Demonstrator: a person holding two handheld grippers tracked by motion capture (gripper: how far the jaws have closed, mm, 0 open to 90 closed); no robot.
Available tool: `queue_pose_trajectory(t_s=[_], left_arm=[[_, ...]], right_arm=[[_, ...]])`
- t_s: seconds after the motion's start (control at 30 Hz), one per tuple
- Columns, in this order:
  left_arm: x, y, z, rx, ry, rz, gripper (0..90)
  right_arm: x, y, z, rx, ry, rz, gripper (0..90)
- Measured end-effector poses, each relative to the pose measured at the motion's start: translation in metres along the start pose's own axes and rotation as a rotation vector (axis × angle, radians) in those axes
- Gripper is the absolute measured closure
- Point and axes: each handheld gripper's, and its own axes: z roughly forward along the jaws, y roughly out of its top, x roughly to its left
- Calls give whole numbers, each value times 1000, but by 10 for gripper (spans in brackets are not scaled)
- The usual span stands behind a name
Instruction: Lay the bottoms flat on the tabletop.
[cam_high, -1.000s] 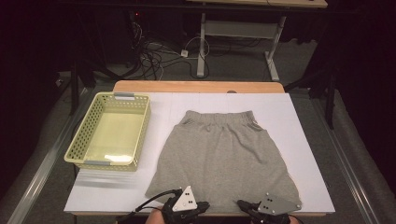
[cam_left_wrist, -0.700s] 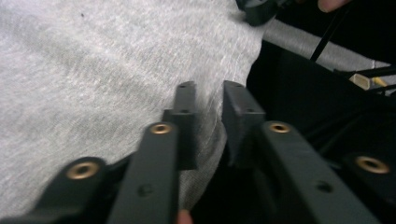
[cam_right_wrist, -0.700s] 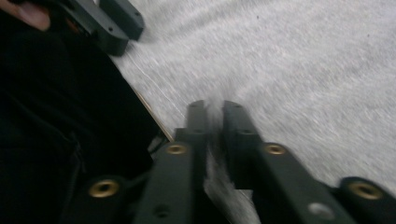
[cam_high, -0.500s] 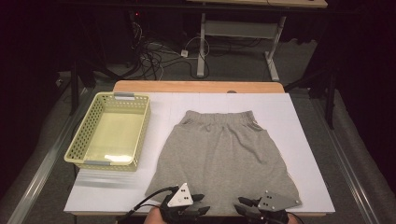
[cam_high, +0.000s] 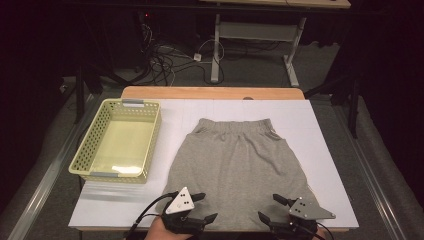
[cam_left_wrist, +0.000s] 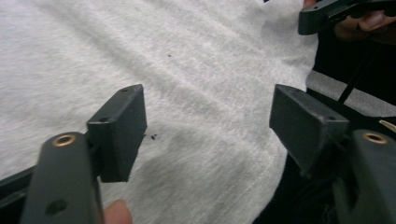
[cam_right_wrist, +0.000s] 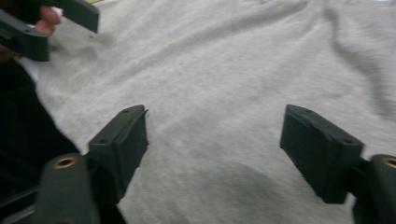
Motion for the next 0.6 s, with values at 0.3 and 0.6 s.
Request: queue_pose_trajectory(t_s=[0.3,0.6], left_arm=[[14,1,-11,-31,59,-25,152],[26,-1,-17,-46,122,-69,38]], right_arm=[[-12,-3,-4,-7,-36,38,141],[-16,-4,-5,-19,-69,58,64]])
